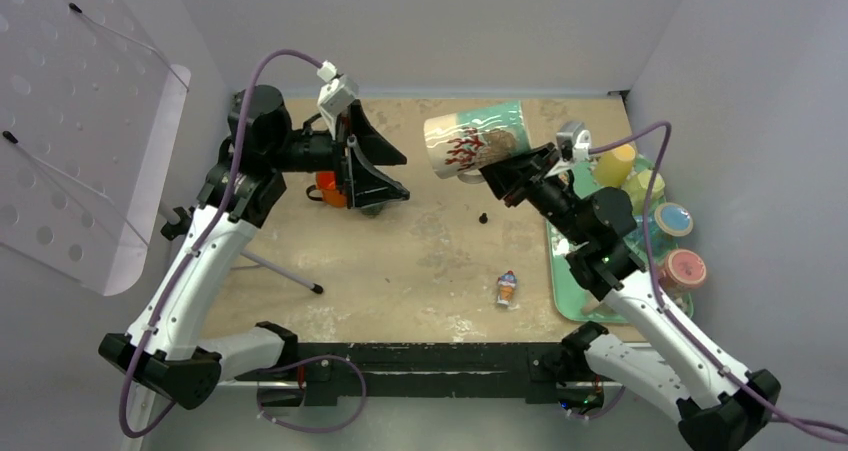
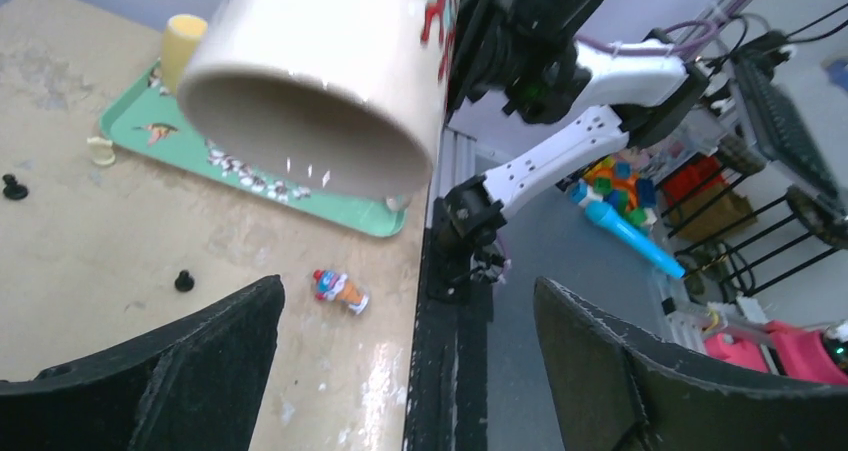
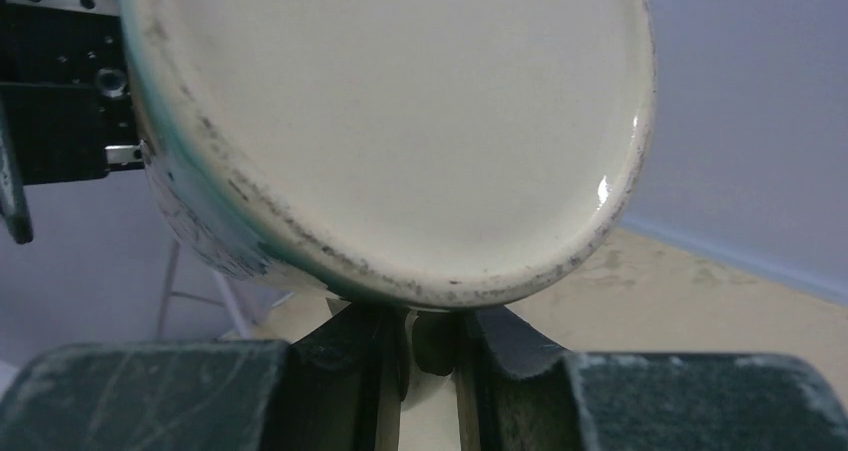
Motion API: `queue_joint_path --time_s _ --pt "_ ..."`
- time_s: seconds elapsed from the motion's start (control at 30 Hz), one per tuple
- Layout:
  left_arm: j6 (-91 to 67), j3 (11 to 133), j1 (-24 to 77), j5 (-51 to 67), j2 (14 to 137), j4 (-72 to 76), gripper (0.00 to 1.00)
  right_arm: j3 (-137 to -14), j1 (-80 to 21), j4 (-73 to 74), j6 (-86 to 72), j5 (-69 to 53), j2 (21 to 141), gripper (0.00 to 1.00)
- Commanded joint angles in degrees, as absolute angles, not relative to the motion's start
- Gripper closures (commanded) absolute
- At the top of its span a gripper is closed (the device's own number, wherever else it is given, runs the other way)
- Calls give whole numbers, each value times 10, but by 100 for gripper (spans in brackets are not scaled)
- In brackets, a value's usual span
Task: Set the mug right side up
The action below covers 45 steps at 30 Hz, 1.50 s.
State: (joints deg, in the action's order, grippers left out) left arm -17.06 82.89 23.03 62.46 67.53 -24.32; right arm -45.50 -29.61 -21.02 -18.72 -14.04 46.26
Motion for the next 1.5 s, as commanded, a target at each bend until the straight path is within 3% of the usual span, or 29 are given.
queue_joint_path --time_s 0.0,0.2,0.27,0.37,0.5,0.53,0.63,0.8,0.93,1.2,1.47 --pt "-339 816 239 630 681 -54 6 -482 -349 -372 -246 -119 495 100" --pt "-463 798 246 637 706 62 14 -502 -408 -408 -237 -113 552 100" --pt "-482 794 247 629 710 77 21 -509 -421 -417 -234 -117 570 100" --pt "-476 802 247 621 723 50 49 -519 -434 -421 -223 -126 593 100" --pt "-426 823 246 609 735 -42 100 -526 -439 -377 -206 -122 613 100" --pt "-386 836 246 599 738 -95 100 -523 -438 -364 -212 -113 613 86" --pt "-214 880 245 534 742 -276 100 -507 -432 -287 -207 -18 582 14" --pt "120 936 245 357 738 -580 100 -484 -410 -147 -161 90 508 7" --pt "268 894 246 209 727 -700 100 -481 -374 -47 -150 129 460 5" --pt "406 721 239 -17 737 -722 100 -578 -184 183 -165 170 527 3" --pt "414 729 198 -53 835 -665 100 -552 -107 159 -195 146 567 3"
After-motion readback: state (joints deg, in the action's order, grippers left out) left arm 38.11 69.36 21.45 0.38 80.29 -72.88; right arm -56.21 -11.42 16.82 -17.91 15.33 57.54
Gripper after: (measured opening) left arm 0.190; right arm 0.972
